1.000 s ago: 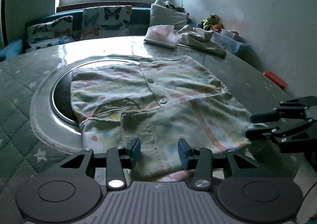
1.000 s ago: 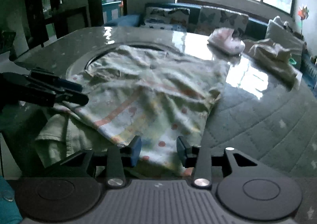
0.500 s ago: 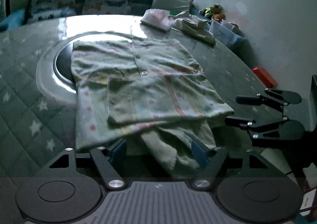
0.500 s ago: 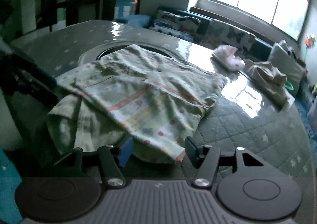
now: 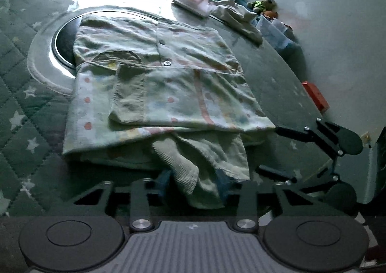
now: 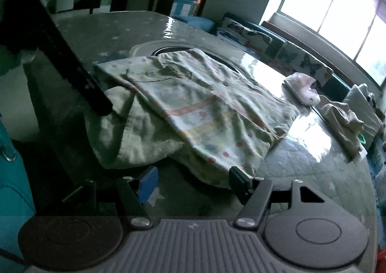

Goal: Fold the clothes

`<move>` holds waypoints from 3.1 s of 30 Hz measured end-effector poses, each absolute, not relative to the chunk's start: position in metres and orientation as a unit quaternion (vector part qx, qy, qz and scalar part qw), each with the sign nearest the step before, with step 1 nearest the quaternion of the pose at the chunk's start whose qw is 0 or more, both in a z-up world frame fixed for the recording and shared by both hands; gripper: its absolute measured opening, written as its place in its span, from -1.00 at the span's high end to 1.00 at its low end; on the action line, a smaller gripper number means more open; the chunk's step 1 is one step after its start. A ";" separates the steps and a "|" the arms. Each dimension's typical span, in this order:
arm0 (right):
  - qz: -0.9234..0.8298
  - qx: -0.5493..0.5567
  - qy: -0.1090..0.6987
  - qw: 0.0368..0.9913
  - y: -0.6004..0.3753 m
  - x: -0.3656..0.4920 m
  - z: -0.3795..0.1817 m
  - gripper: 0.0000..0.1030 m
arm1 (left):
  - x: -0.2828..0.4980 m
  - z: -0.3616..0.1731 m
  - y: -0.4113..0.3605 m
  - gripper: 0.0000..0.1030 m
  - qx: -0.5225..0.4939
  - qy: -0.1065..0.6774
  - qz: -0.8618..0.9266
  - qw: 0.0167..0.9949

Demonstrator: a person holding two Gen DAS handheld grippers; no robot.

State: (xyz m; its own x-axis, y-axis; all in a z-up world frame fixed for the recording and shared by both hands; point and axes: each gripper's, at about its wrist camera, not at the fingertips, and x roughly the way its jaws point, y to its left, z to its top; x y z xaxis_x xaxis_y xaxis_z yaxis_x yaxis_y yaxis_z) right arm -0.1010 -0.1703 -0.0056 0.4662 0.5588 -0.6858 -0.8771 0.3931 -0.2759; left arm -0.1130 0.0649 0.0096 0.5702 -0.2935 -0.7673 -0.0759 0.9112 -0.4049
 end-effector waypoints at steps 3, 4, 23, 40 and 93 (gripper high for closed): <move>0.461 -0.320 0.248 0.789 -0.168 -0.102 -0.009 -0.29 | -0.109 0.015 0.069 0.62 -0.203 0.452 -0.068 0.866; 0.465 -0.321 0.248 0.787 -0.167 -0.102 -0.010 -0.29 | -0.106 0.018 0.071 0.63 -0.205 0.448 -0.071 0.867; 0.510 -0.169 0.298 0.789 -0.135 -0.056 0.007 0.68 | -0.087 0.047 0.106 0.27 -0.189 0.386 -0.116 0.895; 0.506 -0.116 0.328 0.789 -0.128 -0.030 0.023 0.75 | -0.109 0.012 0.075 -0.38 0.129 0.332 -0.148 0.923; 0.533 -0.117 0.301 0.782 -0.067 0.046 0.073 0.92 | -0.046 0.038 0.163 0.82 -0.032 0.348 -0.150 0.925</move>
